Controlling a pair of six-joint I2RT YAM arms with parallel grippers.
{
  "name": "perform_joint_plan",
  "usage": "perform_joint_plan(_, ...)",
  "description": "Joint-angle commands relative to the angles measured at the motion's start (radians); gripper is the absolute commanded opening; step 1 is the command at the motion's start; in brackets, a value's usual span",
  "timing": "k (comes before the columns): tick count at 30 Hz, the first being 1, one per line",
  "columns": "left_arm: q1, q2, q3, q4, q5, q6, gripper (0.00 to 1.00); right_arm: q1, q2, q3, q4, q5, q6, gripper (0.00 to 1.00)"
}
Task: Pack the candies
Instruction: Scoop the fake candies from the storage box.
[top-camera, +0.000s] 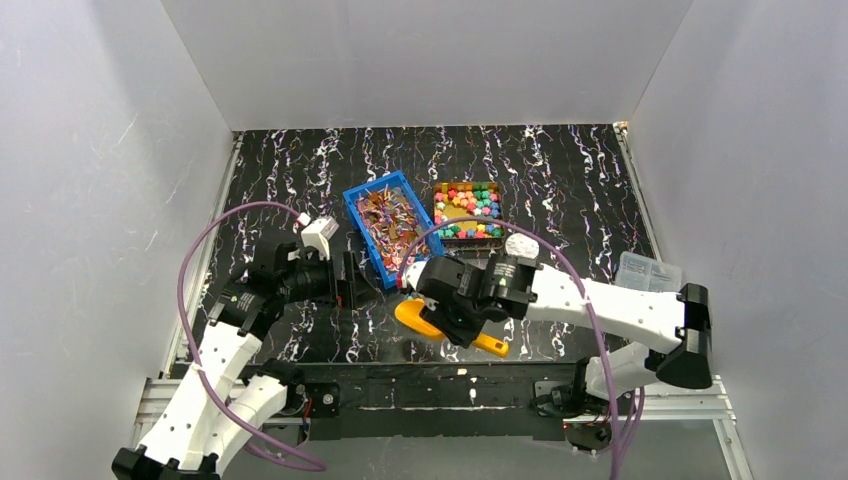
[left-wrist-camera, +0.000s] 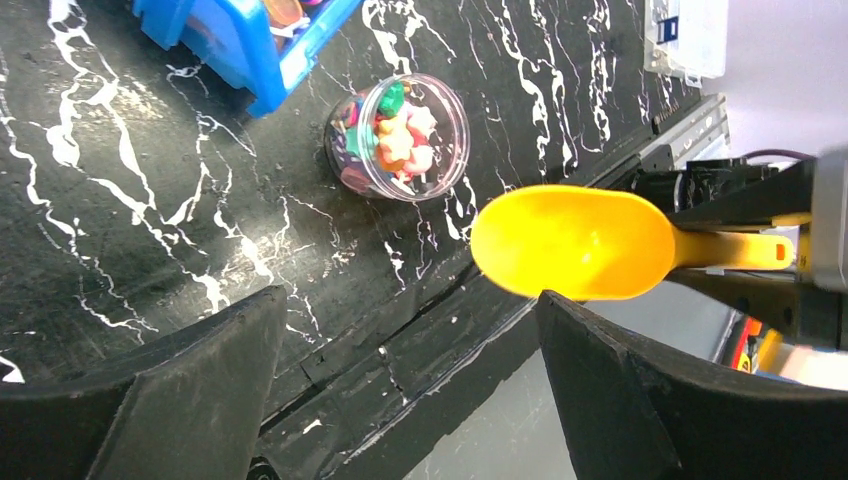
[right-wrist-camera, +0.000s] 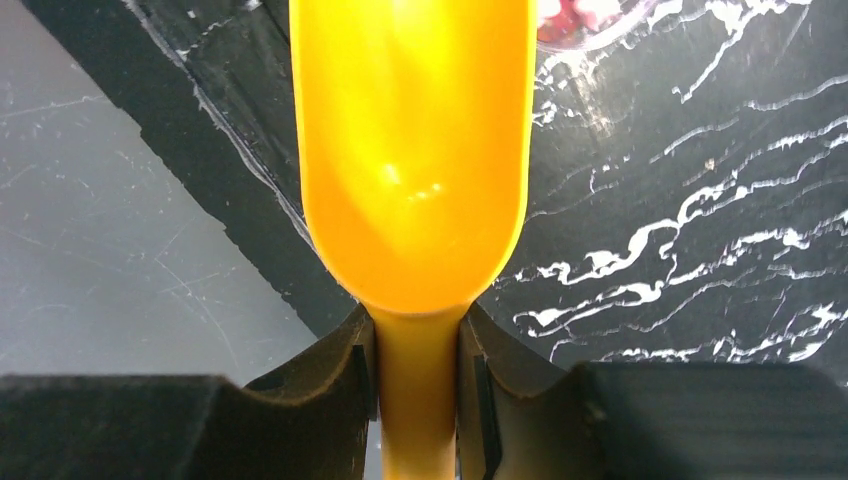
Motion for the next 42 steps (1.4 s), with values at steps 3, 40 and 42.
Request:
perform_joint_plan(3,-0.021,0.037,-0.012,0.009,0.06,0.015,0.93,0.086,-0.117,-0.104,0.279,0.061,-0.139,0.01)
perform_joint_plan(40,-0.036,0.132,-0.002,-0.001,0.076,0.019,0.89,0.156,-0.371,-0.249,0.486,0.231,-0.221,0.01)
perform_joint_plan(42,-0.036,0.125,-0.003,0.002,0.084,0.021,0.89,0.155,-0.371,-0.249,0.46,0.243,-0.197,0.01)
